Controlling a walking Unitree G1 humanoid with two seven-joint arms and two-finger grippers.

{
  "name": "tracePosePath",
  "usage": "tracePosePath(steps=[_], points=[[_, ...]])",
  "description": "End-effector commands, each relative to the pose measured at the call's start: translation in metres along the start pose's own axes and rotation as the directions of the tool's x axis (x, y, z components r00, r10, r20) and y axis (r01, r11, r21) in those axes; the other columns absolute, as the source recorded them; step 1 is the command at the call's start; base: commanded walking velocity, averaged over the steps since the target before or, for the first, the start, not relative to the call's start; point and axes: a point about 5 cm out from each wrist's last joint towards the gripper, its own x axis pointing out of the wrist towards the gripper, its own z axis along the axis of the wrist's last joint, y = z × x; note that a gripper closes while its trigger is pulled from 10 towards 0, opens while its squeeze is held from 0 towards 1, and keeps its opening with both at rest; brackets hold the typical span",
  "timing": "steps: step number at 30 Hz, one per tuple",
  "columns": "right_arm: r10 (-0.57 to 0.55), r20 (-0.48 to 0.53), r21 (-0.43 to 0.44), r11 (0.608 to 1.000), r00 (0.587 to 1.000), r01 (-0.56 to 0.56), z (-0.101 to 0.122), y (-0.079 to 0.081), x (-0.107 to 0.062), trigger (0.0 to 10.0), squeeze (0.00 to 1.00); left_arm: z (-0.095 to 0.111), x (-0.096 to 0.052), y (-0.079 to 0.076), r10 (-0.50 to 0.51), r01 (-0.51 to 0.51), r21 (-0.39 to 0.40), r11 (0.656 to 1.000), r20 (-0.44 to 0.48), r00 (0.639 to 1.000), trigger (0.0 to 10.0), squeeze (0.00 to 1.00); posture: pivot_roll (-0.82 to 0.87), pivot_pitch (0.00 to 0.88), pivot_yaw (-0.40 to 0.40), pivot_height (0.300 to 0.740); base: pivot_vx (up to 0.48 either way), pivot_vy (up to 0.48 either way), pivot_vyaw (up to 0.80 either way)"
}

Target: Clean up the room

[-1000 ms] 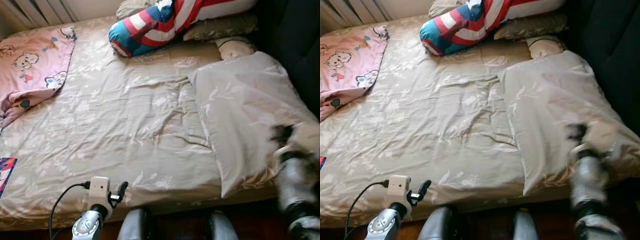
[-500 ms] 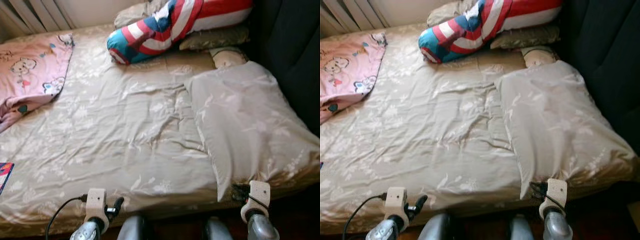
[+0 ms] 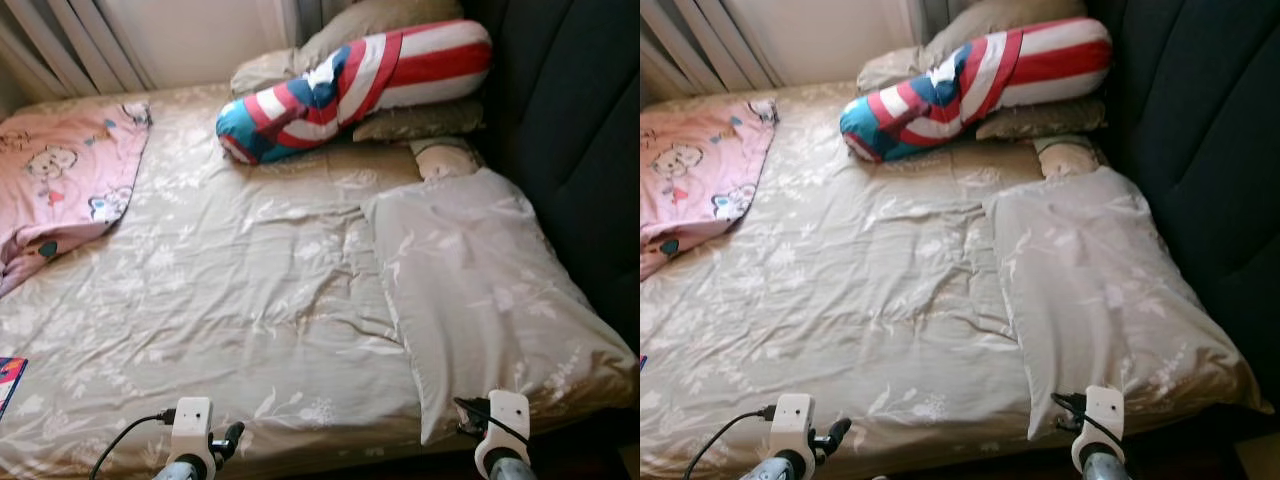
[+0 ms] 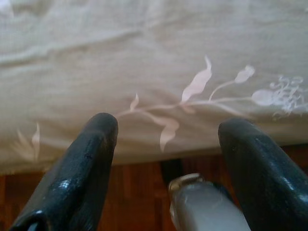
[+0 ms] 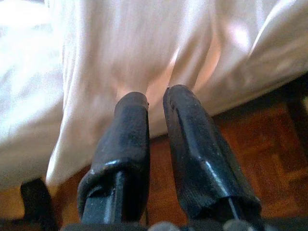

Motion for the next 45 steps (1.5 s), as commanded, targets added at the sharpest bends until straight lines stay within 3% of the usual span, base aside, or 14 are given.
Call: tracePosePath(steps=[1,5,11,12,13,29,30,31,32,33,45], points=[[0.016,-0.090,-0.016,1.000,0.996,-0.018,-0.022,0.004,-0.007,10.0,0.00,-0.022,-0.008,0.005,0.036,-0.037,-0.017,0.999,-0.096,0.995,10.0,0.00,-0.07,0.096,0.053,0.740,0.000,0.000,0.00],[0.063,-0.145,-0.073,0.995,0.987,-0.074,-0.035,0.011,-0.011,10.0,0.00,-0.033,-0.012,0.005,0.069,-0.077,-0.053,0.996,-0.146,0.987,10.0,0.00,-0.06,0.079,0.047,0.740,0.000,0.000,0.00],[0.057,-0.147,-0.038,0.997,0.987,-0.063,-0.037,0.012,-0.012,10.0,0.00,-0.037,-0.011,-0.002,0.072,-0.083,-0.059,0.995,-0.161,0.984,10.0,0.00,-0.06,0.061,0.048,0.740,0.000,0.000,0.00],[0.052,-0.149,-0.040,0.997,0.987,-0.059,-0.037,0.012,-0.012,10.0,0.32,-0.037,-0.011,-0.003,0.073,-0.083,-0.057,0.995,-0.164,0.984,10.0,0.00,-0.06,0.058,0.048,0.740,0.000,0.000,0.00],[0.046,-0.152,-0.038,0.998,0.987,-0.053,-0.038,0.011,-0.013,10.0,1.00,-0.036,-0.011,-0.004,0.073,-0.083,-0.056,0.995,-0.165,0.983,10.0,0.00,-0.06,0.050,0.048,0.740,0.000,0.000,0.00],[0.053,-0.186,-0.046,0.997,0.981,-0.062,-0.043,0.016,-0.014,10.0,1.00,-0.031,-0.007,-0.008,0.076,-0.083,-0.032,0.996,-0.173,0.982,10.0,0.00,-0.06,0.036,0.048,0.740,0.000,0.000,0.00],[0.054,-0.189,-0.052,0.996,0.980,-0.065,-0.042,0.017,-0.013,10.0,0.83,-0.033,-0.008,-0.005,0.078,-0.085,-0.036,0.996,-0.172,0.982,10.0,0.00,-0.06,0.050,0.045,0.740,0.000,0.000,0.00],[0.055,-0.191,-0.054,0.996,0.980,-0.066,-0.042,0.018,-0.013,10.0,0.58,-0.034,-0.009,-0.003,0.079,-0.087,-0.038,0.995,-0.171,0.982,10.0,0.00,-0.06,0.050,0.045,0.740,0.000,0.000,0.00],[0.055,-0.192,-0.054,0.996,0.980,-0.067,-0.042,0.018,-0.013,10.0,0.58,-0.034,-0.009,-0.002,0.080,-0.088,-0.039,0.995,-0.171,0.982,10.0,0.00,-0.06,0.050,0.045,0.740,0.000,0.000,0.00],[0.053,-0.191,-0.051,0.997,0.980,-0.064,-0.041,0.018,-0.013,10.0,0.00,-0.035,-0.010,0.000,0.085,-0.094,-0.044,0.995,-0.168,0.982,10.0,0.00,-0.06,0.065,0.045,0.740,0.000,0.000,0.00],[0.050,-0.215,-0.070,0.995,0.975,-0.067,-0.045,0.015,-0.014,10.0,0.00,-0.038,-0.013,0.005,0.093,-0.104,-0.058,0.993,-0.168,0.981,10.0,0.00,-0.05,0.102,0.036,0.740,0.000,0.000,0.00]])
